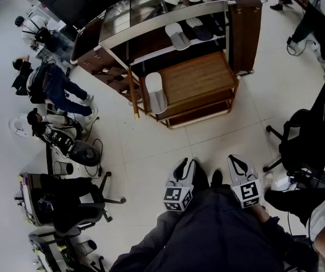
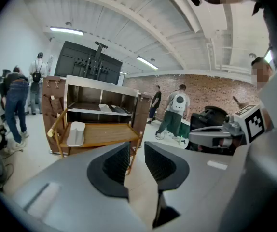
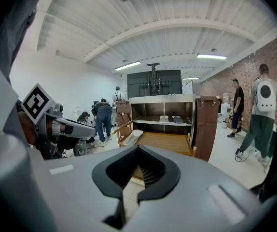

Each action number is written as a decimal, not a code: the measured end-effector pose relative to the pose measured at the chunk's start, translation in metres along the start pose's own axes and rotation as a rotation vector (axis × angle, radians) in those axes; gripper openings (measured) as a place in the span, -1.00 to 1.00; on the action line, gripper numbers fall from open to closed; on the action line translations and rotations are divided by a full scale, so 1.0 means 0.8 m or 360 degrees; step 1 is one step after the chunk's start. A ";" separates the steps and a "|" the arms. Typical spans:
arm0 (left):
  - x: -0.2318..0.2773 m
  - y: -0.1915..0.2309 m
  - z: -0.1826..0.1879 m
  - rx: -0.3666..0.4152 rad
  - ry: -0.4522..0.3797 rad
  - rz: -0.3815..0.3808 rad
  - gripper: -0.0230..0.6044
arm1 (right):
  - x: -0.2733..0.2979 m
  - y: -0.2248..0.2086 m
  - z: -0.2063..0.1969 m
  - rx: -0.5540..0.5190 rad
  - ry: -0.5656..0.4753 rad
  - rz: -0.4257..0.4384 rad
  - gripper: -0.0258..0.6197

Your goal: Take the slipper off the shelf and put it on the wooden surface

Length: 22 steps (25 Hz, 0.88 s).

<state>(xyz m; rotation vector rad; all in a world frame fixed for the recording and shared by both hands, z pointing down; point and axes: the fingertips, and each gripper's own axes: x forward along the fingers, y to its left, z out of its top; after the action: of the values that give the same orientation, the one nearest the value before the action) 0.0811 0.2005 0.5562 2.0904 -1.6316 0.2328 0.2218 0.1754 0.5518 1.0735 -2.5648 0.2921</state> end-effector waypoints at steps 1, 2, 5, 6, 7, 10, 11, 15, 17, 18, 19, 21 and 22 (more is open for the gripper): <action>0.007 0.017 0.001 -0.0003 0.0014 0.0055 -0.60 | 0.006 -0.001 0.001 0.0002 0.0007 -0.0003 -0.92; 0.015 0.034 0.003 -0.0006 0.0025 0.0107 -0.59 | 0.011 -0.002 0.001 0.0005 0.0015 -0.0006 -0.92; 0.045 0.090 0.013 -0.0017 0.0022 0.0231 -0.58 | 0.032 -0.009 0.001 0.0012 0.0045 -0.0014 -0.92; 0.060 0.111 0.017 -0.0017 0.0024 0.0260 -0.58 | 0.040 -0.013 0.001 0.0014 0.0059 -0.0017 -0.92; 0.077 0.133 0.021 -0.0014 0.0034 0.0288 -0.58 | 0.049 -0.018 0.000 0.0014 0.0076 -0.0021 -0.92; 0.138 0.209 0.033 0.0007 0.0095 0.0363 -0.54 | 0.081 -0.036 0.003 0.0011 0.0131 -0.0046 -0.92; 0.162 0.236 0.035 0.0017 0.0125 0.0384 -0.51 | 0.093 -0.044 0.005 0.0011 0.0152 -0.0060 -0.92; 0.271 0.338 0.027 0.0058 0.0331 0.0425 -0.23 | 0.140 -0.083 0.025 0.0011 0.0254 -0.0146 -0.92; 0.322 0.388 0.014 0.0094 0.0443 0.0467 -0.13 | 0.160 -0.102 0.036 0.0012 0.0310 -0.0201 -0.92; 0.346 0.414 0.007 0.0116 0.0489 0.0500 -0.10 | 0.169 -0.111 0.042 0.0013 0.0337 -0.0230 -0.92; 0.367 0.439 -0.001 0.0130 0.0528 0.0539 -0.09 | 0.178 -0.120 0.048 0.0019 0.0358 -0.0260 -0.92; 0.401 0.484 -0.014 0.0115 0.0602 0.0622 -0.09 | 0.198 -0.131 0.061 0.0046 0.0384 -0.0320 -0.92; 0.414 0.502 -0.021 0.0094 0.0641 0.0653 -0.09 | 0.208 -0.134 0.066 0.0062 0.0397 -0.0342 -0.93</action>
<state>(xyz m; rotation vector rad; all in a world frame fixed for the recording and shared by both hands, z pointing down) -0.2056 -0.1506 0.8120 1.5897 -1.7873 0.7895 0.1778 -0.0234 0.5742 1.2309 -2.2125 0.3944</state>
